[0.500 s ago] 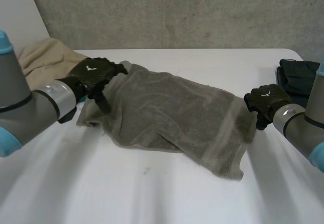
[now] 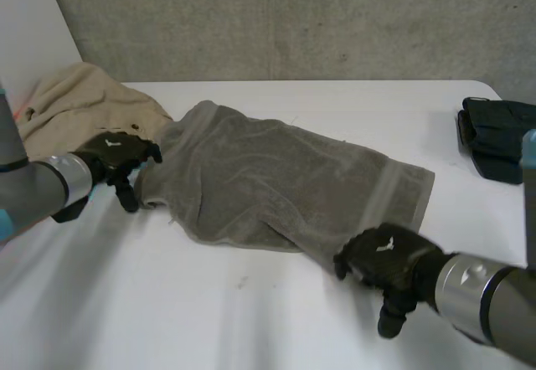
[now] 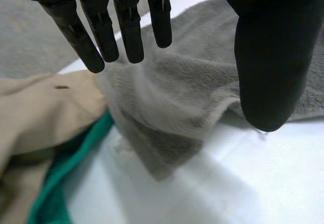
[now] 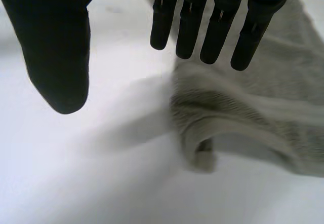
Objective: Fold the laundry.
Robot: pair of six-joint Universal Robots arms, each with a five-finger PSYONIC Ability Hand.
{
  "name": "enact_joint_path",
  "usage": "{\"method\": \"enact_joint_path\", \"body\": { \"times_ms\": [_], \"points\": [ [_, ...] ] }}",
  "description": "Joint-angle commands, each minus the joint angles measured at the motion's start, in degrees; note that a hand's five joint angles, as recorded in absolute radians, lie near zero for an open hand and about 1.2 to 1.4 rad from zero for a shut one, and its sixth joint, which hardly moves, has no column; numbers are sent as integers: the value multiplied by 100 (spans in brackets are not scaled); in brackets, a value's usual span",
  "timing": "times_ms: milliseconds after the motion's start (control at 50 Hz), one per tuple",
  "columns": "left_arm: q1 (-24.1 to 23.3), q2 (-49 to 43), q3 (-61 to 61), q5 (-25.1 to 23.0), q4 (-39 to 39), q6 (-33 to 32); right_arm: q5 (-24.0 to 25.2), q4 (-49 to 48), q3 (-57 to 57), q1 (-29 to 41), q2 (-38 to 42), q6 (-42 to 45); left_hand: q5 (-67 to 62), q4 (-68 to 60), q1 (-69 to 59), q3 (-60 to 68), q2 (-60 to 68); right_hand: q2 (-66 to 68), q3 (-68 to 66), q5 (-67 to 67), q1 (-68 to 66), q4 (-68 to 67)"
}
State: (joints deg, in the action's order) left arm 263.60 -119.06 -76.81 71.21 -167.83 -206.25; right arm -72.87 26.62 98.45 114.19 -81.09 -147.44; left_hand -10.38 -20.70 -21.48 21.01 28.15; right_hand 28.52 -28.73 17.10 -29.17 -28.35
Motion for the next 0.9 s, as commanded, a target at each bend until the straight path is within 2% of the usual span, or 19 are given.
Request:
{"method": "enact_joint_path", "body": {
  "times_ms": [20,320,480,600,780,880,900],
  "points": [
    [-151,-407,201,-29,-171,5,-306,-860,465,191,462,49,58,90,168,-121,-835,99,-78,242,-35,-116],
    [-380,-776,491,51,-197,-47,-1009,-2740,193,-63,1235,57,-682,-650,-572,618,-95,284,-263,427,-220,-301],
    [-415,-776,474,112,-268,-38,-1159,-3277,-212,-213,1693,198,-1018,-986,-908,955,241,671,-649,813,-606,-688],
    [-459,-812,448,200,-312,-74,-1176,-3769,-440,-222,2114,400,-1758,-1726,-1648,1695,981,789,-768,931,-725,-806],
    [-468,-856,439,376,-347,-337,-1212,-3972,-616,-274,2545,550,-2127,-2095,-2017,2064,1350,856,-835,998,-792,-873],
    [-468,-856,439,385,-408,-346,-1168,-4068,-651,-345,2580,550,-3958,-3926,-3848,3895,3181,2500,-2479,2642,-2436,-2517],
    [-476,-864,430,385,-461,-337,-1168,-4121,-677,-362,2581,541,-4645,-4613,-4535,4582,3868,4520,-4498,4662,-4455,-4537]
  ]
}}
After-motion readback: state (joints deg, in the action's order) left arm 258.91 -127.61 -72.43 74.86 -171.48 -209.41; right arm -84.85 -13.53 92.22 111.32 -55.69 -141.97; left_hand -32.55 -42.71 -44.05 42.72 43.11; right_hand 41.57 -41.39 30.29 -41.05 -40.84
